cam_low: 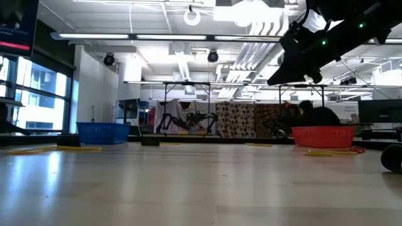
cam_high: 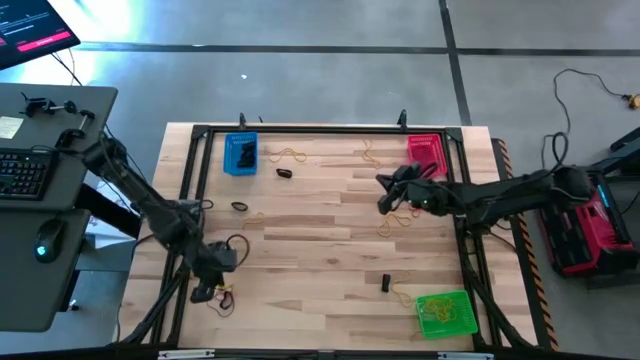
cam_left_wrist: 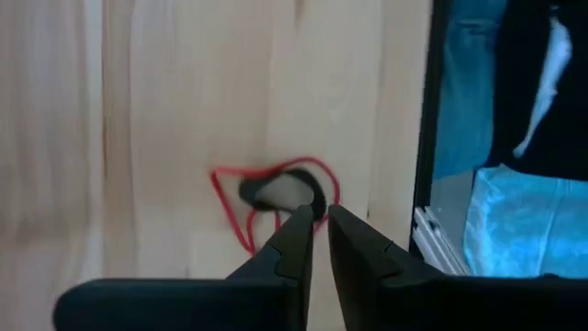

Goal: Sort rubber bands into baskets
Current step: Put the black rubber band into the blue bin

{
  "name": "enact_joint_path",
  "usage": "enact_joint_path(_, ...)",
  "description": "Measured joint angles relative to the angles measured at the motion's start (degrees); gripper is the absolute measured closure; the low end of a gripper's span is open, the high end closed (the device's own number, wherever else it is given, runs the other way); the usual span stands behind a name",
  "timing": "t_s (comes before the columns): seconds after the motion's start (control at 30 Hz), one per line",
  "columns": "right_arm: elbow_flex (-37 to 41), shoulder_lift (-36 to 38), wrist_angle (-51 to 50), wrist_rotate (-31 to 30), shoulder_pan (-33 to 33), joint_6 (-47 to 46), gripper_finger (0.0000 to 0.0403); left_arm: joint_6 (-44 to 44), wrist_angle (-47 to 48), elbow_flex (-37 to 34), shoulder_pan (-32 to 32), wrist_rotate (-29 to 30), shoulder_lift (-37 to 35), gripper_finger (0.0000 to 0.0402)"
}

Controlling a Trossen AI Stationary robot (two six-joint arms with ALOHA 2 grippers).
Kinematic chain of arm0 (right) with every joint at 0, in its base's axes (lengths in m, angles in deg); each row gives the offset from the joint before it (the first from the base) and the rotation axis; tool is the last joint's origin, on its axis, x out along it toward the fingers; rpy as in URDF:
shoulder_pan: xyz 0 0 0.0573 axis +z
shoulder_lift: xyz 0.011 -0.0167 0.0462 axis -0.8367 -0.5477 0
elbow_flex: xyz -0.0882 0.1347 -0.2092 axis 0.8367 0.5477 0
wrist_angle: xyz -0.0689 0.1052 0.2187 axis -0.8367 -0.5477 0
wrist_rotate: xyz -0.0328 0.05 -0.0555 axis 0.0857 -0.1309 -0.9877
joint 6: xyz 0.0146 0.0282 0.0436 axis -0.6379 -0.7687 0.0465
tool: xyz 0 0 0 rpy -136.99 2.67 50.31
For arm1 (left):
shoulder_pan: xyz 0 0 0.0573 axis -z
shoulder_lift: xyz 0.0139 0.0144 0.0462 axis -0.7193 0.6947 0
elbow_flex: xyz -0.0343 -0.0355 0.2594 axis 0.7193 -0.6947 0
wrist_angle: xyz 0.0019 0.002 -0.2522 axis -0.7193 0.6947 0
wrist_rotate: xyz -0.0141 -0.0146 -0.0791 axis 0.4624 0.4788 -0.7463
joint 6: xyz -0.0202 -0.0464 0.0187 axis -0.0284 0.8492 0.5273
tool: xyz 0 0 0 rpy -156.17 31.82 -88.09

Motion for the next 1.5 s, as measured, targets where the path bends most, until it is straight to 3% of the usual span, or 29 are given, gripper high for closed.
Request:
enact_joint_path(0.3,0.0,-2.37,1.61,0.24,0.02,0.01,0.0401,13.63,-0.04,-0.02,2.28,-1.74,7.75,0.0306)
enact_joint_path(0.6,0.0,-2.33,1.69,0.24,0.02,-0.01,0.0401,17.29,-2.05,-0.08,2.13,-1.45,12.2,0.0261)
enact_joint_path(1.27,0.0,-2.31,1.63,0.29,0.02,-0.02,0.0401,16.71,-4.68,-0.46,1.1,0.12,17.12,0.0296)
enact_joint_path(1.5,0.0,-2.31,1.6,4.4,0.04,1.35,0.0401,12.65,-8.01,-0.46,2.27,-3.11,21.04,0.0328)
